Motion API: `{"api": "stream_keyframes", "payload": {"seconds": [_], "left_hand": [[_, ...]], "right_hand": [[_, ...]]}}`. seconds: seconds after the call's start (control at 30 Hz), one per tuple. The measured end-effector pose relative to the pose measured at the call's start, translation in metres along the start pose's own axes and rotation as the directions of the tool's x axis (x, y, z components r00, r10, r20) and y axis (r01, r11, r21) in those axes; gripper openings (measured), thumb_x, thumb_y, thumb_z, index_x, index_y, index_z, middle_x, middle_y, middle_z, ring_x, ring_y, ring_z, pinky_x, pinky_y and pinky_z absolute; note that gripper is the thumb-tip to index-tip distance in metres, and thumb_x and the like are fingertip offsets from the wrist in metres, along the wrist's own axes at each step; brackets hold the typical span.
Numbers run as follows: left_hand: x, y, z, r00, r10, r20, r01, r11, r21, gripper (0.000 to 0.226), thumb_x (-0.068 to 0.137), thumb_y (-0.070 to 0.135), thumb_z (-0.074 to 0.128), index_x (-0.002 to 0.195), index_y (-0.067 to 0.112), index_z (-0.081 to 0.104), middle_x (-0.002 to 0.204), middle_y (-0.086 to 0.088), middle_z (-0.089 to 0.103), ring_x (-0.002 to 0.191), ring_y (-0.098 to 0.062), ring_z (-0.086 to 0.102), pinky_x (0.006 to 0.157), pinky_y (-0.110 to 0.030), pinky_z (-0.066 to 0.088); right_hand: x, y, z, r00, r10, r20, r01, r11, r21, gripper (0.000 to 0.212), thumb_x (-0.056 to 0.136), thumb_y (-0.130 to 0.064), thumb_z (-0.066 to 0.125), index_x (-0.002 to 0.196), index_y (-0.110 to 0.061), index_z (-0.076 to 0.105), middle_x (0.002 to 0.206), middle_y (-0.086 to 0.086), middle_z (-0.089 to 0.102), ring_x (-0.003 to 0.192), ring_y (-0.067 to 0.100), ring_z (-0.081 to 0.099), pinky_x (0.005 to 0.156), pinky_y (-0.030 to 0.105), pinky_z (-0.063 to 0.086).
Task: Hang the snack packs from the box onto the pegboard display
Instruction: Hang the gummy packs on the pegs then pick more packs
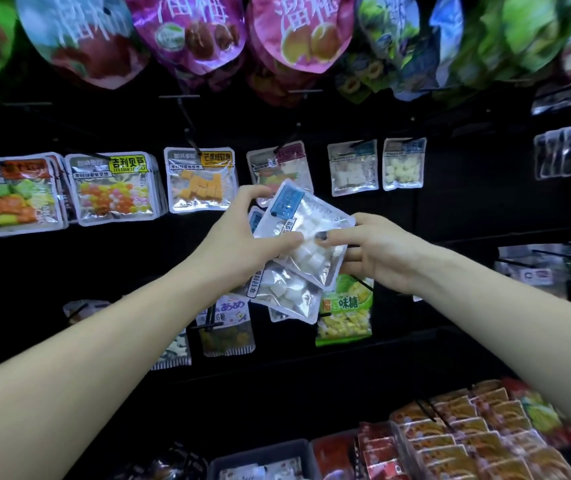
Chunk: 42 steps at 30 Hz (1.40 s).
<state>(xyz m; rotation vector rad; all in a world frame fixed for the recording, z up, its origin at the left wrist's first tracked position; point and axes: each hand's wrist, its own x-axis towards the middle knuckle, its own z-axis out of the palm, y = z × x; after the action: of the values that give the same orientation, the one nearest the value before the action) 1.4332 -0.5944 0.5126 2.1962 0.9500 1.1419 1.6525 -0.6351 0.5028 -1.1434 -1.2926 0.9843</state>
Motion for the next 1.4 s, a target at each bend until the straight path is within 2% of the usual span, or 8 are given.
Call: {"api": "stream_keyframes", "payload": {"seconds": [0.2, 0.4, 0.5, 0.6, 0.73, 0.93, 1.23, 1.4], "left_hand": [[0.004, 0.015, 0.012, 0.999, -0.025, 0.035, 0.025, 1.000, 0.012, 0.050, 0.083, 0.050, 0.082, 0.123, 0.040, 0.055, 0.117, 0.010, 0.066, 0.082, -0.017, 0.077, 0.071, -0.034, 0.060], [0.011, 0.042, 0.022, 0.989, 0.084, 0.118, -0.095, 0.991, 0.093, 0.047, 0.086, 0.046, 0.081, 0.122, 0.034, 0.054, 0.097, 0.006, 0.073, 0.054, -0.001, 0.067, 0.049, -0.013, 0.046], [0.017, 0.044, 0.028, 0.986, 0.097, 0.138, -0.113, 0.986, 0.118, 0.046, 0.083, 0.047, 0.083, 0.118, 0.036, 0.055, 0.104, 0.007, 0.072, 0.067, -0.012, 0.074, 0.065, -0.032, 0.063], [0.025, 0.039, 0.033, 0.988, 0.067, 0.142, -0.083, 0.990, 0.113, 0.054, 0.082, 0.045, 0.086, 0.124, 0.041, 0.052, 0.108, 0.001, 0.071, 0.081, -0.023, 0.077, 0.077, -0.045, 0.065], [0.033, 0.036, 0.040, 0.995, 0.026, 0.097, -0.039, 0.991, 0.131, 0.064, 0.082, 0.047, 0.085, 0.132, 0.038, 0.046, 0.104, 0.000, 0.069, 0.080, -0.024, 0.077, 0.075, -0.044, 0.065], [0.047, 0.037, 0.055, 0.998, -0.037, 0.054, 0.032, 0.996, 0.082, 0.053, 0.086, 0.034, 0.084, 0.125, 0.030, 0.049, 0.096, 0.001, 0.068, 0.061, -0.008, 0.068, 0.049, -0.018, 0.052], [0.052, 0.036, 0.066, 0.995, -0.076, 0.069, 0.072, 0.996, 0.050, 0.050, 0.082, 0.030, 0.086, 0.117, 0.027, 0.050, 0.095, -0.006, 0.074, 0.075, -0.025, 0.071, 0.063, -0.035, 0.052], [0.053, 0.033, 0.066, 0.995, -0.077, 0.061, 0.078, 0.997, -0.008, 0.042, 0.083, 0.033, 0.086, 0.107, 0.027, 0.051, 0.095, -0.007, 0.074, 0.072, -0.022, 0.062, 0.056, -0.033, 0.045]], "right_hand": [[-0.018, -0.003, -0.026, 0.999, 0.006, -0.043, -0.006, 1.000, -0.007, 0.014, 0.088, -0.004, 0.073, 0.102, -0.003, 0.073, 0.098, 0.008, 0.079, 0.087, 0.020, 0.074, 0.078, 0.027, 0.058], [-0.031, -0.013, -0.059, 0.999, 0.053, -0.002, -0.053, 0.996, -0.066, 0.036, 0.090, -0.013, 0.071, 0.126, -0.003, 0.071, 0.124, 0.012, 0.074, 0.107, 0.024, 0.071, 0.100, 0.036, 0.051], [-0.031, -0.017, -0.071, 0.999, 0.000, -0.036, -0.002, 0.999, -0.049, 0.036, 0.092, -0.008, 0.068, 0.128, -0.002, 0.068, 0.126, 0.016, 0.073, 0.110, 0.027, 0.070, 0.103, 0.040, 0.051], [-0.025, -0.023, -0.085, 0.981, -0.111, -0.161, 0.127, 0.988, 0.088, 0.027, 0.093, -0.006, 0.067, 0.120, -0.006, 0.068, 0.119, 0.014, 0.075, 0.096, 0.021, 0.074, 0.083, 0.031, 0.060], [-0.008, -0.037, -0.111, 0.908, -0.212, -0.362, 0.303, 0.928, 0.216, 0.032, 0.097, -0.006, 0.063, 0.129, -0.005, 0.063, 0.124, 0.011, 0.074, 0.109, 0.025, 0.074, 0.081, 0.030, 0.061], [0.007, -0.051, -0.122, 0.847, -0.229, -0.479, 0.359, 0.912, 0.199, 0.035, 0.094, -0.005, 0.067, 0.129, -0.006, 0.064, 0.117, 0.008, 0.077, 0.106, 0.024, 0.075, 0.076, 0.030, 0.061], [0.022, -0.046, -0.120, 0.849, -0.183, -0.495, 0.340, 0.908, 0.246, 0.027, 0.092, -0.007, 0.071, 0.119, -0.008, 0.068, 0.114, 0.007, 0.078, 0.105, 0.023, 0.076, 0.085, 0.033, 0.062], [0.025, -0.044, -0.121, 0.843, -0.182, -0.507, 0.359, 0.891, 0.277, 0.031, 0.091, -0.006, 0.073, 0.121, -0.007, 0.069, 0.113, 0.006, 0.078, 0.100, 0.020, 0.077, 0.073, 0.029, 0.062]]}}
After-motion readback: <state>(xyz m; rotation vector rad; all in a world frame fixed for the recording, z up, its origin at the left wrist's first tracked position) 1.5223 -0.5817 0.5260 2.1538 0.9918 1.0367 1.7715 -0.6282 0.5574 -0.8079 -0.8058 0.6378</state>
